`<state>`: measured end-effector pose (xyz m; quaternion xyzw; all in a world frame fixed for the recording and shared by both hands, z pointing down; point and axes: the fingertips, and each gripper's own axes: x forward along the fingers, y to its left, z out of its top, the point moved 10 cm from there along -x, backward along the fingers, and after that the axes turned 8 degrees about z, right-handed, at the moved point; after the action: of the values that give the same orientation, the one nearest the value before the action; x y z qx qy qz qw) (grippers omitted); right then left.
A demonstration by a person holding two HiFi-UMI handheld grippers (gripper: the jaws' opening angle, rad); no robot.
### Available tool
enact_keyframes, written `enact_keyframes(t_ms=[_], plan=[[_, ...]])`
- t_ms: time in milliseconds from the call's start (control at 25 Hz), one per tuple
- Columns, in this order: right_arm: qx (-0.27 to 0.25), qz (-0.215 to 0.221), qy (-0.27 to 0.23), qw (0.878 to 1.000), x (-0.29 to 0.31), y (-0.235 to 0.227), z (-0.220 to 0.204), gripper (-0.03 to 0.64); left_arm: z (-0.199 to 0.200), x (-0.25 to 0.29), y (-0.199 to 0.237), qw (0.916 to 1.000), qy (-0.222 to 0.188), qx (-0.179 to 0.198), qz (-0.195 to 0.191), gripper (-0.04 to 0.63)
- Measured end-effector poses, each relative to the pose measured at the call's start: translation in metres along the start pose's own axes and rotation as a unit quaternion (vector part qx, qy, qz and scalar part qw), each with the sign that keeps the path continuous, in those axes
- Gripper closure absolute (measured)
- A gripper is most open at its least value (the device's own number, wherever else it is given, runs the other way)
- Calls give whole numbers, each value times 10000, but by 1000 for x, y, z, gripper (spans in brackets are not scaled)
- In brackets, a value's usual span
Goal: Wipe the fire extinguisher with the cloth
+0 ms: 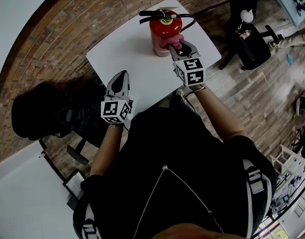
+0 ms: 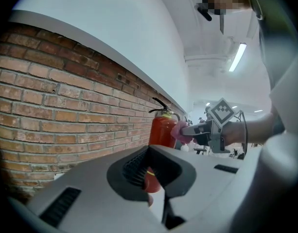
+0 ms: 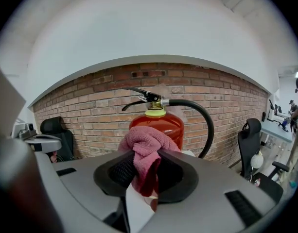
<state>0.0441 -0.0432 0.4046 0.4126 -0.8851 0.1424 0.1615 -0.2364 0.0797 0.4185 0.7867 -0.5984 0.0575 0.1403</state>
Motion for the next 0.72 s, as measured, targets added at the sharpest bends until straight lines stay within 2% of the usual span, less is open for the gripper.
enact_keyframes(t_ms=[720], plan=[[127, 51, 206, 9997, 20, -6, -36, 502, -6, 2, 2, 9998, 154, 2, 79, 578]])
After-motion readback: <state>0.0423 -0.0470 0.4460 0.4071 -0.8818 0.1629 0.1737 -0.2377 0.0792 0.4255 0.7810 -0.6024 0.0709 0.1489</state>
